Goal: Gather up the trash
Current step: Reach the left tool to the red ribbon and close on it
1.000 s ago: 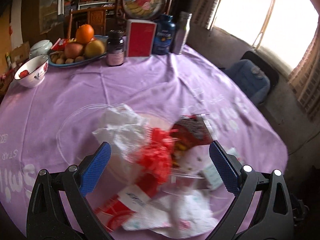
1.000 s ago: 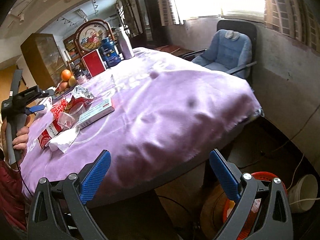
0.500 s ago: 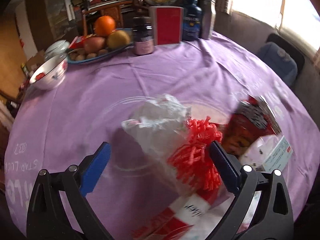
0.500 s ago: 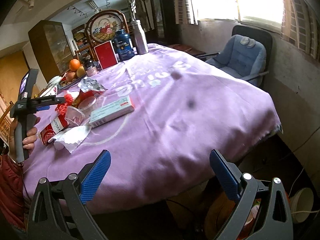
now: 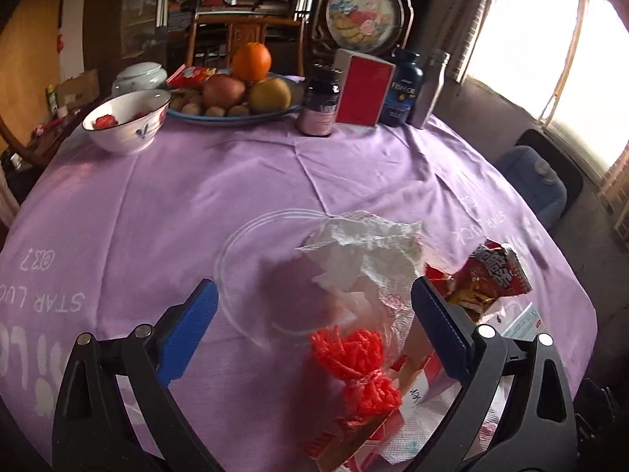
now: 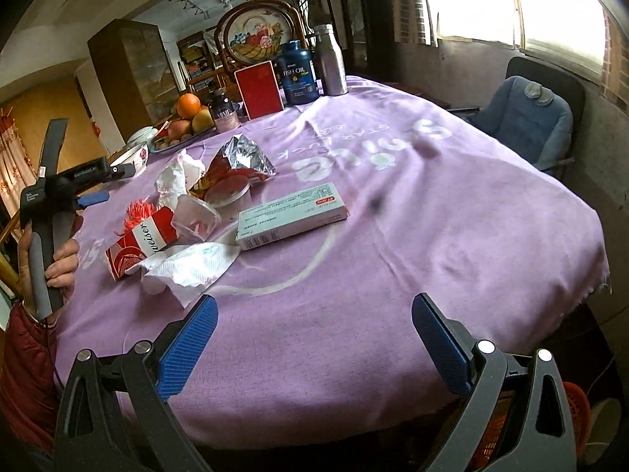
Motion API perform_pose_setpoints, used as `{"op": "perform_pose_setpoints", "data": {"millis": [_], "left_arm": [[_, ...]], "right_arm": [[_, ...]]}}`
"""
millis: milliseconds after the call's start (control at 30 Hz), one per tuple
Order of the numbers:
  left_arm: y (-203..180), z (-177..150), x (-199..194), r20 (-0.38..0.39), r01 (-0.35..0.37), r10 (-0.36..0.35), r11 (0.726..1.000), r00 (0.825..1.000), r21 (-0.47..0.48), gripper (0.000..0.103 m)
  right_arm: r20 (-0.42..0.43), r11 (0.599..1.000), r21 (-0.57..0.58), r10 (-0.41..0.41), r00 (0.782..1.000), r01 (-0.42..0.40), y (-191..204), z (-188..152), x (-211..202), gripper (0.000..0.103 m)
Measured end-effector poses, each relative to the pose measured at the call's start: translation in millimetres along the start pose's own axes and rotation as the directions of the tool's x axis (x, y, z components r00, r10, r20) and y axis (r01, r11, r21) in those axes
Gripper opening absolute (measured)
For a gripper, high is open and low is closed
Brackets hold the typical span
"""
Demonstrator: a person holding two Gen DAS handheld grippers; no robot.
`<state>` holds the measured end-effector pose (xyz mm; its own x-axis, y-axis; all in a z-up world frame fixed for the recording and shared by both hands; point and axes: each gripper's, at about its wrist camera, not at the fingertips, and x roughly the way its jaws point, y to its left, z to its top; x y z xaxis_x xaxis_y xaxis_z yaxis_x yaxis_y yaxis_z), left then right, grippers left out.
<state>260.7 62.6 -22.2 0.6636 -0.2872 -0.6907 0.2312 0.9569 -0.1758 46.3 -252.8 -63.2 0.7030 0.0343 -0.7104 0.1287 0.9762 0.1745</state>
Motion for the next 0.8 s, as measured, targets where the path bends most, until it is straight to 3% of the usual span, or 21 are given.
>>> {"op": "perform_pose_setpoints", "data": {"millis": [167,300,400,467,600,667,767,800], "left_arm": [[-4.4,0.5,5.5,-0.049,0.118,-0.118,0.993,0.992,-0.013,0.095],[-7.5,-6.6,29.4,-0.171,0.061,-0.060,0.998,0.983,0.001,0.095],[-1.4,-14.1,41.3,-0.248,0.091,-0.096,0.995,0.964,-0.034,0.091],[1.0,-17.6,44.3,-0.274,0.113,-0.121,0.993,0.954,-0.046,0.081],[-6.5,-28.2,48.1,-0.311,0.110,-0.106,0.994,0.945,-0.002,0.058],[-12.4,-30.7,46.2,-0.296,0.082,-0.067,0.996,0.953,0.039,0.044],[-9.2,-27.8,37.4,-0.255,0.045,-0.033,0.998,0.966,0.042,0.036],[-5.1,-24.8,31.5,-0.214,-0.018,0.028,0.999,0.976,0.047,0.036]], "right_arm": [[-0.007,0.999,0.032,0.007,1.000,-0.007,-6.6,-2.2,1.7,0.097],[-0.003,0.999,0.038,0.006,1.000,-0.006,-6.8,-2.1,0.9,0.097],[0.001,1.000,0.027,0.000,1.000,0.000,-5.0,-1.2,0.7,0.097],[0.006,1.000,0.020,-0.005,1.000,0.004,-4.2,-0.3,0.2,0.097],[0.006,1.000,0.020,-0.005,1.000,0.005,-4.2,0.1,0.8,0.097],[0.002,1.000,0.021,-0.004,1.000,0.004,-3.9,1.5,1.7,0.097],[-0.003,1.000,0.018,-0.002,1.000,0.002,-2.4,4.6,3.9,0.097],[-0.004,1.000,0.017,-0.001,1.000,0.001,-1.4,5.8,5.3,0.097]]}}
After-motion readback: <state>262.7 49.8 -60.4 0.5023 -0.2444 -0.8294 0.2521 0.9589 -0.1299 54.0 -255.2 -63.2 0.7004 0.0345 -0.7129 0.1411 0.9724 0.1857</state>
